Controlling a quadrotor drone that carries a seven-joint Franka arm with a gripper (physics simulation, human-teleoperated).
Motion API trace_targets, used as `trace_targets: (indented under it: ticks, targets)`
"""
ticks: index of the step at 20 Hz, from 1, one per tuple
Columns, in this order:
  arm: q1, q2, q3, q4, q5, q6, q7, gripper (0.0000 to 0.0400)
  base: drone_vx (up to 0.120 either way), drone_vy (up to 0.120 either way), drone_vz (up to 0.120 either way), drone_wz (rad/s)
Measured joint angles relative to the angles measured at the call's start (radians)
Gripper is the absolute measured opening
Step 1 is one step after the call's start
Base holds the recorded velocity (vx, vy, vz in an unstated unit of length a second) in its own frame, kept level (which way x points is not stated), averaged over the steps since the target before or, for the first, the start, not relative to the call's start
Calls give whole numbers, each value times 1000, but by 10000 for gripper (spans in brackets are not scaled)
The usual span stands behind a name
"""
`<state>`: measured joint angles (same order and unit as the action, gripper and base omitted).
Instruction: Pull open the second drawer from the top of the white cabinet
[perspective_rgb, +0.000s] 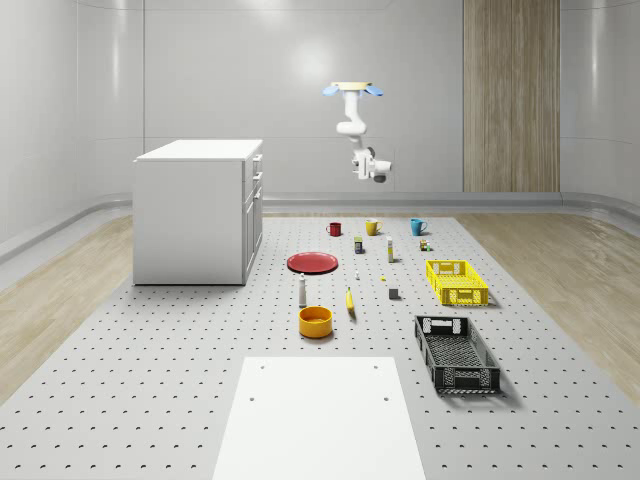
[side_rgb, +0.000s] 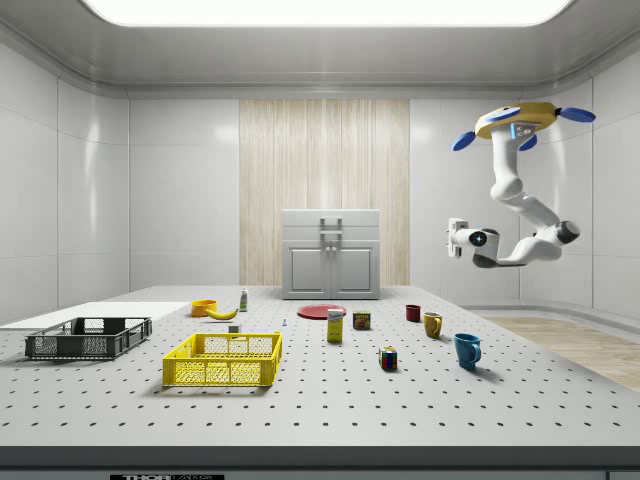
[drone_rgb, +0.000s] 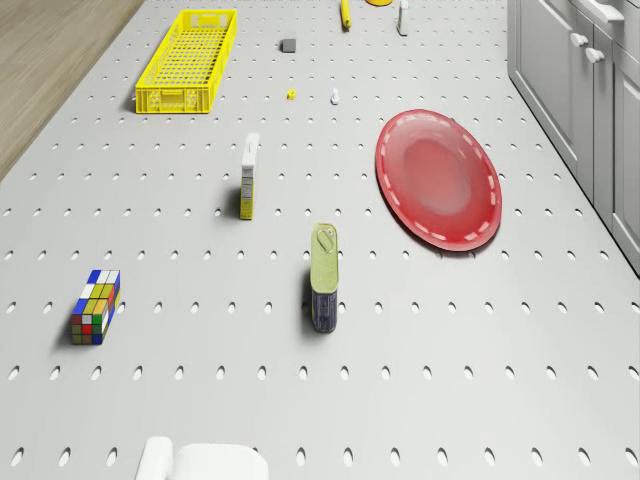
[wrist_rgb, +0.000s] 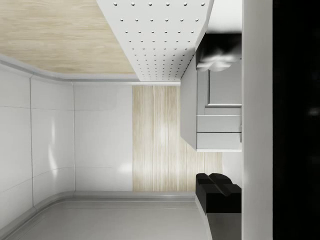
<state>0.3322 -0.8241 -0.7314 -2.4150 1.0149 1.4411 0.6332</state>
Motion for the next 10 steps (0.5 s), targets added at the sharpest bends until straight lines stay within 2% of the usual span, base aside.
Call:
trace_targets:
  ticks: [10]
  targets:
    - [66, -48, -37, -11, -24, 51, 24, 300, 120, -120, 0, 0]
